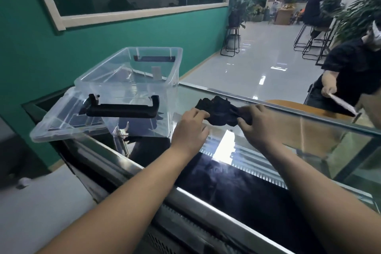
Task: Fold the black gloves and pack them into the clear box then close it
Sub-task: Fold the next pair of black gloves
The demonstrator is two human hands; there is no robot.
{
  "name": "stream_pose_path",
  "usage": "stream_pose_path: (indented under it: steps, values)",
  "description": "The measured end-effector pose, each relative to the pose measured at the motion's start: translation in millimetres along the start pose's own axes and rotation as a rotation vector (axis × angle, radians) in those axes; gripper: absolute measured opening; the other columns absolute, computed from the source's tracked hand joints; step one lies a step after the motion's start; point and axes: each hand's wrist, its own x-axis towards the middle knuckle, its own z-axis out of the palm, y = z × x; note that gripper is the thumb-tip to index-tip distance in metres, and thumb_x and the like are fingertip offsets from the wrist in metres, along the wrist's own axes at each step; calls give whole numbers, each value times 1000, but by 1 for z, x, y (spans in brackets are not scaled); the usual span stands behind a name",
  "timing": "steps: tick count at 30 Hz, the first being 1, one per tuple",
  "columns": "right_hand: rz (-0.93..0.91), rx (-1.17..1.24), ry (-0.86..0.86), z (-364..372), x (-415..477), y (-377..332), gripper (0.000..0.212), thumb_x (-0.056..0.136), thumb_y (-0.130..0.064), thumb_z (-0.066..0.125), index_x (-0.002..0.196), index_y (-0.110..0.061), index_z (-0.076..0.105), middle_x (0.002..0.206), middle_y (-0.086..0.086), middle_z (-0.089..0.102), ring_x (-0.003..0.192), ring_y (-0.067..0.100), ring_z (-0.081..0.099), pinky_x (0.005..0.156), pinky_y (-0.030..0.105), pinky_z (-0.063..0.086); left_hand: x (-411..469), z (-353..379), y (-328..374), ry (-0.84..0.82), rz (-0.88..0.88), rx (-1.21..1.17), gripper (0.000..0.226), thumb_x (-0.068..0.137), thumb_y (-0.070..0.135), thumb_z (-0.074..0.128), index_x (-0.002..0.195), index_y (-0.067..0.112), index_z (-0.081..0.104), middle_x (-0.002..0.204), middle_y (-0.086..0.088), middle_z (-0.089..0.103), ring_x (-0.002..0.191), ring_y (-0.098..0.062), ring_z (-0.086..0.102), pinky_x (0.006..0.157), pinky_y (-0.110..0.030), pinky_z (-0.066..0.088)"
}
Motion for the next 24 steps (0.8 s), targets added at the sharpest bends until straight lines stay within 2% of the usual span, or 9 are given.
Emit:
stream_pose_path:
  steps: [4, 8, 12, 17, 20, 24]
  values:
    - [9, 4, -58, 7, 7, 17, 29, 95, -34, 67, 121, -23, 73, 113, 2, 69, 101, 28, 65, 89, 50, 57, 5, 8, -4, 10, -45, 41, 51, 102, 20, 64, 153, 19, 57, 150, 1, 58, 137, -22, 54, 113, -39, 48]
    - [-3, -4, -83, 16, 8, 22, 14, 94, -27, 71, 107, -25, 79, 97, 0, 66, 89, 30, 63, 82, 52, 55, 10, 10, -9, -4, -84, 105, 50, 107, 31, 62, 155, 22, 54, 146, 2, 62, 136, -22, 54, 113, -42, 44]
    - [-1, -10, -78, 15, 8, 20, 14, 94, -29, 72, 105, -24, 79, 94, -2, 61, 89, 31, 63, 82, 51, 55, 12, 15, -16, 16, -134, 100, 38, 106, 37, 63, 141, 21, 65, 132, 1, 65, 127, -22, 55, 109, -43, 47]
    - [-131, -26, -23, 8, 2, 7, 25, 94, -31, 74, 118, -24, 76, 110, 2, 71, 103, 29, 65, 93, 49, 52, 12, 18, -20, 67, -152, 88, 11, 102, 24, 66, 109, 19, 72, 111, 2, 64, 113, -23, 57, 97, -40, 51]
    - [-250, -36, -110, 5, -4, 1, 27, 95, -35, 77, 121, -27, 76, 117, -1, 70, 108, 23, 62, 91, 43, 51, 10, 17, -18, 115, -124, 83, 7, 100, 22, 67, 103, 17, 71, 107, 3, 59, 107, -23, 56, 93, -39, 51]
    - [-225, -46, -136, 3, -3, 2, 30, 95, -30, 78, 125, -25, 75, 119, -1, 70, 108, 22, 61, 83, 33, 41, 0, 9, -10, 144, -67, 68, 7, 96, 24, 68, 97, 17, 68, 107, 3, 60, 100, -21, 59, 94, -38, 48]
